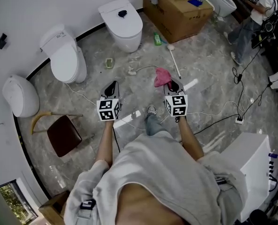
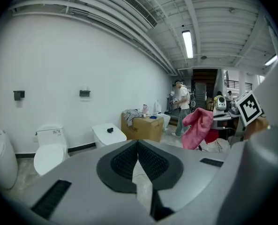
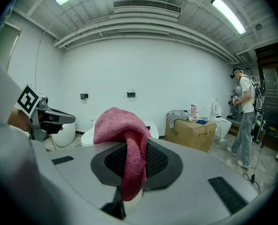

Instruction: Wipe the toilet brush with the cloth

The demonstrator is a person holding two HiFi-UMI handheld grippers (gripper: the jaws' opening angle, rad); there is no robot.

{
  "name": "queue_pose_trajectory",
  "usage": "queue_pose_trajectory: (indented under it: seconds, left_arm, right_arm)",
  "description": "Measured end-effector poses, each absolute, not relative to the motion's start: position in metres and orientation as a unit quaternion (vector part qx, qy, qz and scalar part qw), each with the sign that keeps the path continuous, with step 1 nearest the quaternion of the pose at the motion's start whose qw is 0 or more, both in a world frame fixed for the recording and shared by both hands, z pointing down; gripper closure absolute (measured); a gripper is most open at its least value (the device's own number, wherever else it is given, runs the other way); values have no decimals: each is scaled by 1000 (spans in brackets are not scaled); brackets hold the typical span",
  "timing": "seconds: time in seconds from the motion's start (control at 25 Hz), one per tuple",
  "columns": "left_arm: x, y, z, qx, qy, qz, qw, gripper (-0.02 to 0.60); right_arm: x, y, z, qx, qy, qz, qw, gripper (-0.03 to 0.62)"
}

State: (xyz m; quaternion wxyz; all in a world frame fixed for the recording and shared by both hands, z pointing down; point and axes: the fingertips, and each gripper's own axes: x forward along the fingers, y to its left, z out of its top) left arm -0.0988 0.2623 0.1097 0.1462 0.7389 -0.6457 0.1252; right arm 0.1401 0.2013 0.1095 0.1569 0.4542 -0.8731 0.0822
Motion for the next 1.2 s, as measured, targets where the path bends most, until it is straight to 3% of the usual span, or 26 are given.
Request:
queue_pose_trajectory:
  seconds: [0.56, 1.2]
  left_arm:
    - [-104, 73, 118, 720, -662, 137, 159, 561]
    - [-128, -11, 156, 719, -648, 158, 194, 561]
  right_arm:
    - [129, 0, 124, 434, -880, 105, 158, 531]
    - [97, -75, 162, 421, -877, 139, 186, 531]
